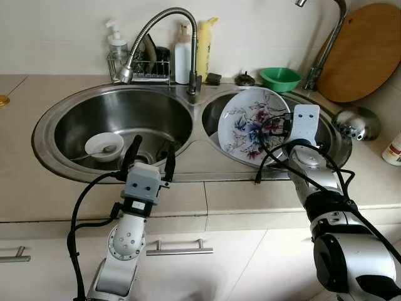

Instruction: Kitchen organization

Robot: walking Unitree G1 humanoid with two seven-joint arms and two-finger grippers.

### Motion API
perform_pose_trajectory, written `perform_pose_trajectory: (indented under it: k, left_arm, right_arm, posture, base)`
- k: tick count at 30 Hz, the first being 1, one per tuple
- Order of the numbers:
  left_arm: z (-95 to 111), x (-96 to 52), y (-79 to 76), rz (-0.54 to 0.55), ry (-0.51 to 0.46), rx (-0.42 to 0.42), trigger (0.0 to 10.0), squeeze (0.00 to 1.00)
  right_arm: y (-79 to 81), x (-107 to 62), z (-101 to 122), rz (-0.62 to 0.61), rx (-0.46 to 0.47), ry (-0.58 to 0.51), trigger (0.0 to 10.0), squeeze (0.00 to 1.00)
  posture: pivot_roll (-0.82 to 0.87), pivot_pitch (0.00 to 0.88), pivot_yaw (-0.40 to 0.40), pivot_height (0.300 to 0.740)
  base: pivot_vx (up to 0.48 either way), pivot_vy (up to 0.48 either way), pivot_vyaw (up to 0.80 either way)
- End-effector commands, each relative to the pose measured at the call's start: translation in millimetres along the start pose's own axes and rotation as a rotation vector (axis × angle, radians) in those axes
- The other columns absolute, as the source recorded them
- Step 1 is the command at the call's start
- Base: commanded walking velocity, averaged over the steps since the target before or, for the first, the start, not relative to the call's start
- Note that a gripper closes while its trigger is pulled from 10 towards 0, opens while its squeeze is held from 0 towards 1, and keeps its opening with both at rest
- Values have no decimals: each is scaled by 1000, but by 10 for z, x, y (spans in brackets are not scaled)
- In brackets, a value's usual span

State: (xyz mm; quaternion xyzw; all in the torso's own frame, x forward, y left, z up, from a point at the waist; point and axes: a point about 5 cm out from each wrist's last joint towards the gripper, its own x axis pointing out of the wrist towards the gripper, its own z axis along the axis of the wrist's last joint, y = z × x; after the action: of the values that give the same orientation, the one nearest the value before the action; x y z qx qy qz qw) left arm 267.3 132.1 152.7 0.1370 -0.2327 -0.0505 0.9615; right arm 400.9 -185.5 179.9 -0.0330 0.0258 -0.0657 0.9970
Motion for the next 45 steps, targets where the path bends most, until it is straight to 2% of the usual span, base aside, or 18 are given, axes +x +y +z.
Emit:
perform_pose_trajectory:
  k: [1, 5, 6, 15, 23, 26, 27, 29, 30, 31, 37, 41, 42, 43, 44, 45]
  left_arm:
    - [3, 5, -19, -9, 1, 2, 10000, 0]
    - [-13, -13, -28, -14, 9, 5, 10000, 0]
    - [-14, -13, -28, -14, 11, 5, 10000, 0]
    - [-26, -9, -37, -16, 16, 5, 10000, 0]
    - [-33, -15, -41, -16, 20, 6, 10000, 0]
    - [-45, -24, -45, -17, 25, 7, 10000, 0]
    - [-48, -26, -47, -17, 27, 7, 10000, 0]
    - [-50, -26, -48, -18, 28, 7, 10000, 0]
    - [-54, -26, -48, -17, 30, 8, 10000, 0]
    - [-55, -26, -47, -17, 31, 9, 10000, 0]
    - [-58, -25, -45, -16, 33, 10, 10000, 0]
    - [-70, -28, -42, -18, 38, 12, 10000, 0]
    - [-74, -29, -46, -18, 40, 13, 10000, 0]
    - [-77, -29, -47, -18, 41, 13, 10000, 0]
    - [-78, -30, -47, -19, 41, 12, 10000, 0]
    - [-78, -30, -47, -19, 41, 12, 10000, 0]
  right_arm:
    - [139, -36, -233, 82, 1, 119, 10000, 0]
    - [121, -50, -335, 89, -11, 168, 10000, 0]
    - [109, -53, -343, 83, -12, 166, 10000, 1000]
    - [52, -55, -362, 48, 10, 168, 10000, 1000]
    - [-37, -54, -369, -2, 87, 166, 10000, 1000]
    - [-58, -57, -382, -21, 176, 178, 10000, 1000]
    - [-71, -61, -403, -35, 245, 196, 10000, 1000]
    - [-76, -65, -426, -40, 308, 217, 10000, 1000]
    - [-79, -74, -479, -62, 426, 272, 10000, 1000]
    - [-83, -81, -507, -77, 478, 298, 10000, 1000]
    - [-71, -88, -528, -72, 547, 308, 10000, 1000]
    - [-45, -106, -573, -84, 603, 359, 10000, 1000]
    - [-39, -113, -590, -97, 654, 381, 10000, 1000]
    - [-48, -116, -601, -114, 667, 397, 10000, 827]
    - [-60, -119, -608, -131, 673, 410, 10000, 506]
    - [-60, -119, -608, -131, 673, 410, 10000, 506]
  posture:
    - [86, 0, -57, 740]
    - [84, 0, -57, 740]
    - [83, 0, -56, 740]
    - [79, 0, -55, 740]
    - [78, 0, -57, 740]
    - [76, 0, -59, 740]
    - [76, 0, -59, 740]
    - [76, 0, -60, 740]
    - [77, 0, -61, 740]
    - [77, 0, -61, 740]
    - [77, 0, -60, 740]
    - [77, 0, -61, 740]
    - [77, 0, -61, 740]
    - [78, 0, -61, 740]
    - [78, 0, -61, 740]
    - [78, 0, -61, 740]
  base:
    - [0, 0, 0]
    - [0, 0, 0]
    - [0, 0, 0]
    - [0, 0, 0]
    - [0, 0, 0]
    - [0, 0, 0]
    - [0, 0, 0]
    - [0, 0, 0]
    - [0, 0, 0]
    - [0, 0, 0]
    - [0, 0, 0]
    - [0, 0, 0]
    - [0, 0, 0]
    - [0, 0, 0]
    - [0, 0, 0]
    - [0, 0, 0]
